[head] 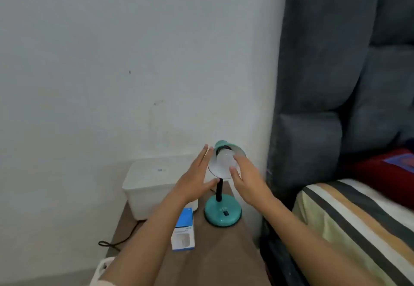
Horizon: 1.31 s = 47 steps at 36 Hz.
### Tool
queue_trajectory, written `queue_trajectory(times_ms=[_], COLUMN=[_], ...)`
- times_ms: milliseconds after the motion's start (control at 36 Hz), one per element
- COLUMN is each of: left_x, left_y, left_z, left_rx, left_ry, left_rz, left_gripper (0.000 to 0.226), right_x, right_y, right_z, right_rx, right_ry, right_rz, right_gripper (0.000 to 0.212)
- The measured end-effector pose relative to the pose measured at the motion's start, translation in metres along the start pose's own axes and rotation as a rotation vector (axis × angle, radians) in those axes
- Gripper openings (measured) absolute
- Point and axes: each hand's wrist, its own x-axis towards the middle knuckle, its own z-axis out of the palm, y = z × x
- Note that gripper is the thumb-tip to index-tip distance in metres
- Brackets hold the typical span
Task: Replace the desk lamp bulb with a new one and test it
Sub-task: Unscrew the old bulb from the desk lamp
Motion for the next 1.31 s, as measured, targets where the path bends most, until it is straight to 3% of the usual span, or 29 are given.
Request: queue_trajectory(times_ms=[222,389,472,667,722,833,972,1083,1194,1250,1306], left_x=[0.03,0.049,0.052,0.054,0.053,0.05,0.05,0.05,0.051,0.052,0.052], left_y=[-0.02,-0.038,-0.042,-0.048,-0.049,-0.049,-0.047,-0.048,-0.047,-0.046,-0.046], left_z=[0.018,0.022,0.024,0.028,0.028,0.028,0.027,0.027,0.027,0.027,0.027], left_rx=[-0.159,-0.158,-0.167,-0.176,-0.181,-0.193,-0.213,-0.214,-0.218,-0.212,-0.208], left_ry=[0.01,-0.038,-0.017,0.03,0.04,0.042,0.033,0.048,0.044,0.043,0.047], left_rz=[0.037,0.108,0.148,0.203,0.205,0.203,0.172,0.175,0.148,0.148,0.152], left_gripper=[0.104,0.113,0.113,0.114,0.113,0.105,0.106,0.101,0.108,0.109,0.106], right_x=[0.037,0.071,0.074,0.068,0.065,0.067,0.069,0.068,0.067,0.066,0.067], right_y=[0.002,0.006,0.008,0.009,0.008,0.004,0.002,-0.001,0.0,0.001,0.0], right_z=[0.023,0.027,0.025,0.034,0.036,0.034,0.036,0.032,0.033,0.035,0.033], right_rx=[0.336,0.875,1.064,0.373,0.4,0.747,0.653,0.963,0.544,0.516,0.664], right_ry=[0.144,-0.021,-0.08,0.104,0.117,0.118,0.142,0.098,0.145,0.182,0.182], right_rz=[0.281,0.672,0.672,0.387,0.373,0.524,0.488,0.625,0.451,0.455,0.545], right_gripper=[0.047,0.059,0.054,0.072,0.071,0.057,0.059,0.057,0.062,0.063,0.061])
